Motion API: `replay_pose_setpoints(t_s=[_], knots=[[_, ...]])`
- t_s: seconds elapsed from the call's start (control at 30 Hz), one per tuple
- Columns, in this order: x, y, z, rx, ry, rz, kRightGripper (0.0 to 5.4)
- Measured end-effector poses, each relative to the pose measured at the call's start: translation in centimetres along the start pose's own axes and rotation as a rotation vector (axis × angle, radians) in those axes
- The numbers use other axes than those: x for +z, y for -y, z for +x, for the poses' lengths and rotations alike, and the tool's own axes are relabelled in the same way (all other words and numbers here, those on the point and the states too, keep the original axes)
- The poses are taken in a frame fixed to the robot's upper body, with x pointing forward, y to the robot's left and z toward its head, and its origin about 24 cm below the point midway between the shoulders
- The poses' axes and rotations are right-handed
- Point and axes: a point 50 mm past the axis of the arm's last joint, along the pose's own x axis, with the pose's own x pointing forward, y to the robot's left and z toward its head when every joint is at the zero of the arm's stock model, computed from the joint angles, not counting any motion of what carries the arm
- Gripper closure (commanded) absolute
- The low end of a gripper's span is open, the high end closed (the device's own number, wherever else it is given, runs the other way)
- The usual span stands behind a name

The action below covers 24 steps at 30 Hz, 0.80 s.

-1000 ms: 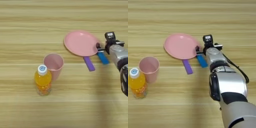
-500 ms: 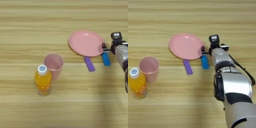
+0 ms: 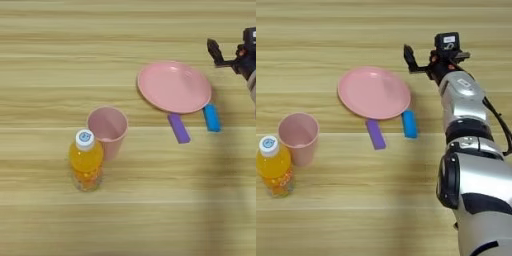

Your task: Move the objects on the table

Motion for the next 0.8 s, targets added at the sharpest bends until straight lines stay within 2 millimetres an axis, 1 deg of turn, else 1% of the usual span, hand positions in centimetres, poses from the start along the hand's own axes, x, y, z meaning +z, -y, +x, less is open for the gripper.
replay_pose_setpoints(t_s=[0.03, 0.07, 0.17, 0.2, 0.3, 0.47, 0.6, 0.67, 0.8], knots=[[-0.1, 0.4, -0.6, 0.023, 0.016, -0.023, 0.08], [0.0, 0.5, -0.7, 0.032, 0.022, -0.028, 0.08], [-0.2, 0.3, -2.1, 0.160, 0.079, -0.041, 0.08], [-0.6, 0.2, -2.8, 0.201, 0.078, -0.047, 0.08], [-2.1, 0.1, -4.6, 0.252, 0.048, -0.067, 0.08], [-3.7, 0.2, -6.8, 0.271, 0.000, -0.057, 0.08], [-5.1, -0.8, -8.4, 0.271, -0.009, -0.036, 0.08], [-6.3, -1.8, -9.4, 0.253, -0.003, -0.012, 0.08], [-7.5, -3.0, -11.0, 0.225, 0.030, -0.029, 0.08]])
